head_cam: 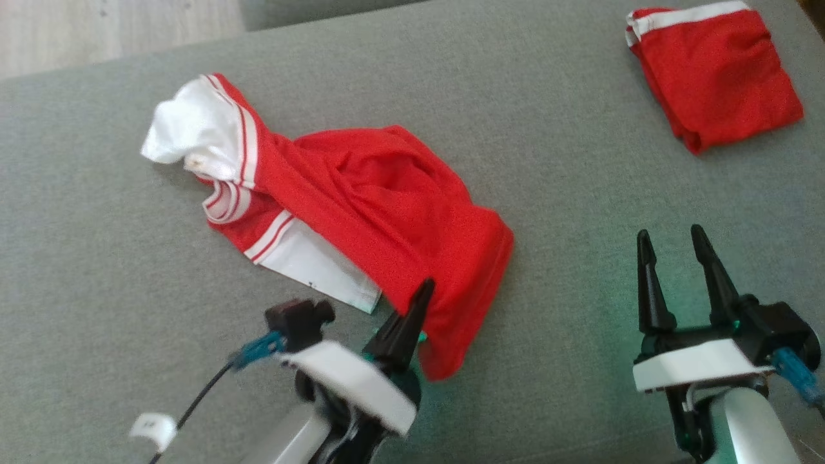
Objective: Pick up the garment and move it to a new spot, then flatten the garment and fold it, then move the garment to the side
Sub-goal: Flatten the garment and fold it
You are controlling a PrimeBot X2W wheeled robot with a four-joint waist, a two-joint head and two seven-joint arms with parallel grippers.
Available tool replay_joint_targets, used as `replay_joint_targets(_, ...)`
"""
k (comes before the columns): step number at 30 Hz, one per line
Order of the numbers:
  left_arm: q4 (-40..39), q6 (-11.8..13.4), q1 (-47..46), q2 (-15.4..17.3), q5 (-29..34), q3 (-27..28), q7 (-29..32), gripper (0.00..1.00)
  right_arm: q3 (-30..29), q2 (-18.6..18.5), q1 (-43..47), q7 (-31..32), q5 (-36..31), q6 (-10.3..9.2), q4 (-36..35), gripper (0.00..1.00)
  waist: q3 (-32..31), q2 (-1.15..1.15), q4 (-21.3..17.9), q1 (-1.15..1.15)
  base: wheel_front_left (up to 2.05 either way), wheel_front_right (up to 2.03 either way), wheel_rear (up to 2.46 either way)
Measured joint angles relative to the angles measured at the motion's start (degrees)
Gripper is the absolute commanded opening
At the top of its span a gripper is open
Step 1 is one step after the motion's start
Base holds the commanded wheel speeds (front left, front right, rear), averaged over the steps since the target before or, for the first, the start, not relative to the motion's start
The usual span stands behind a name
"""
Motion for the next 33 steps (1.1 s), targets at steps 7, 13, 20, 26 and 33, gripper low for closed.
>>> replay_joint_targets(7,-16.23,4.54,7.29,7.98,-1.64,0.04,4.21,0.00,-0.12,0.00,2.17,0.00,0.08,0.00,0.67,1.00,-3.08,0.00,1.87,0.00,0.00,0.00,0.00)
replay_joint_targets(13,-22.94,9.82,19.52,18.95,-4.26,0.40,8.23,0.00,-0.33,0.00,2.72,0.00,0.15,0.00,0.71,1.00,-5.22,0.00,3.08,-0.01,0.00,0.00,0.00)
replay_joint_targets(20,-20.53,16.69,30.33,29.63,-6.62,8.64,5.47,0.00,-0.88,0.01,4.94,0.00,0.15,0.00,0.81,1.00,-6.25,0.00,5.01,-0.01,0.00,0.00,0.00)
replay_joint_targets(26,-15.51,19.26,29.97,33.03,-3.96,11.18,4.06,1.00,-0.16,0.01,4.91,0.00,0.12,0.00,0.88,1.00,-6.31,0.00,6.30,-0.01,0.00,0.00,0.00)
replay_joint_targets(33,-14.19,25.38,27.69,37.15,-1.38,15.94,2.85,1.00,0.02,0.01,4.86,0.00,0.05,0.00,0.82,1.00,-5.62,0.00,5.73,-0.01,0.00,0.00,0.00)
